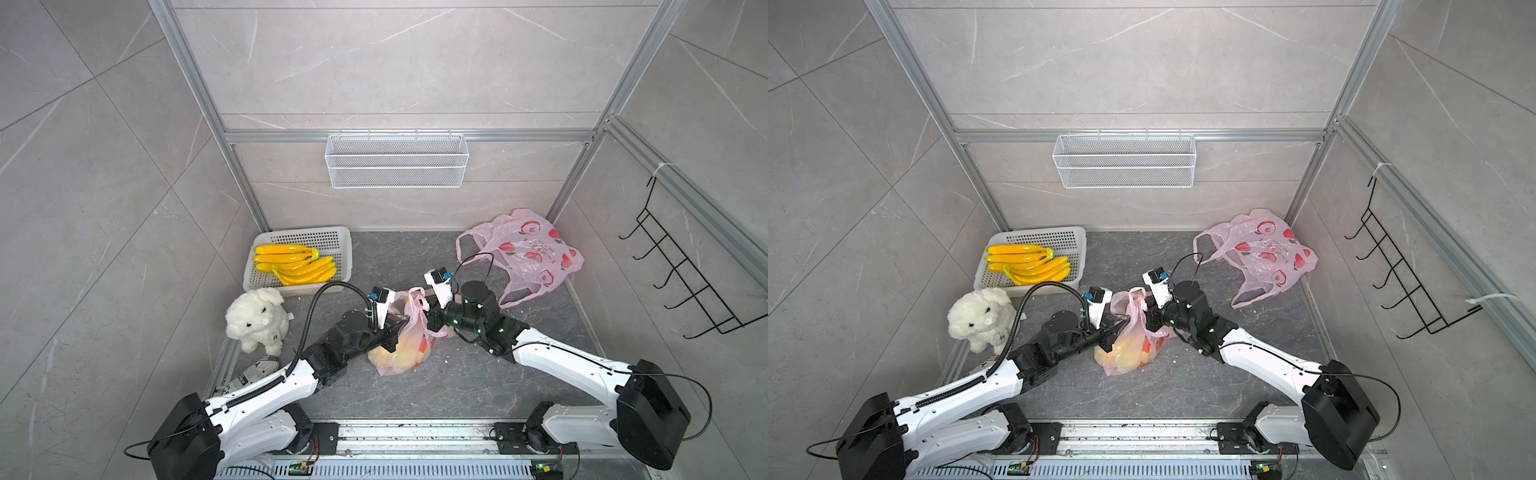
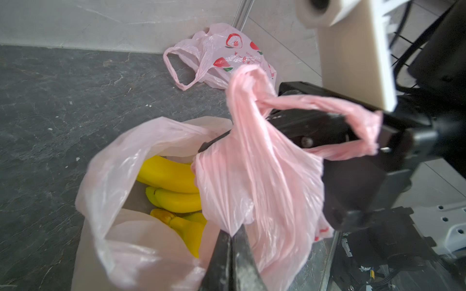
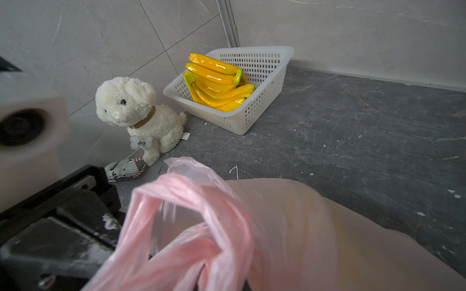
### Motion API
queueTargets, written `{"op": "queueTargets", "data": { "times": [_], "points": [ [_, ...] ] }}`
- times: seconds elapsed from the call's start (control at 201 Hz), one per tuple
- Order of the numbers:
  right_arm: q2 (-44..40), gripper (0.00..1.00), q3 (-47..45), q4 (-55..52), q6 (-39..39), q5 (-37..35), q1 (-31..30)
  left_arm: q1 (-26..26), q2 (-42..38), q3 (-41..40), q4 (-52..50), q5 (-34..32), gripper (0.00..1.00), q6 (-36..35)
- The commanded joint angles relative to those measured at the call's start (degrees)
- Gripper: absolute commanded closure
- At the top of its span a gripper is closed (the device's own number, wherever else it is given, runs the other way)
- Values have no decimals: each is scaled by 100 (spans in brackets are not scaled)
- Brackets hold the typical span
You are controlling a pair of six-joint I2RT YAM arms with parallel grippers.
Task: Place the banana into a plastic bag & tie a knot
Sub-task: Cross the plastic bag at the center of the board.
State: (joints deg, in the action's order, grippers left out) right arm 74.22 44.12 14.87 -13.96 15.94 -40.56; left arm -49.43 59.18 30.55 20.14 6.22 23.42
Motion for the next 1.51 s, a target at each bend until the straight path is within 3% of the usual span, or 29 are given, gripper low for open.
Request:
{"op": "queueTargets", "data": {
  "times": [0.0,0.338,0.687,0.756,0.886,0.98,1.219,1.393,1.503],
  "points": [
    [-52,100,-14,328,-116,-529,76,-210,-40,-22,503,415,100,-6],
    [48,100,-135,1175,-743,-120,153,-446,978,242,1249,1072,100,243],
    [59,100,-382,1737,-1131,119,382,-501,1039,-94,2457,1355,100,703],
    [34,100,-354,1500,-903,93,381,-493,811,-82,2204,1227,100,611],
    [-171,100,-420,1124,-592,-68,381,-470,-82,109,678,518,100,-100],
    [-206,100,-423,1056,-600,-6,382,-462,-312,217,281,593,100,-296],
    [189,100,-439,2035,-1338,212,381,-484,704,390,1148,1306,100,230],
    [460,100,-379,2536,-1750,348,399,-576,1244,507,1906,1394,100,523],
    [497,100,-430,2796,-1964,390,473,-570,1198,375,2001,1181,85,617]
  ]
}}
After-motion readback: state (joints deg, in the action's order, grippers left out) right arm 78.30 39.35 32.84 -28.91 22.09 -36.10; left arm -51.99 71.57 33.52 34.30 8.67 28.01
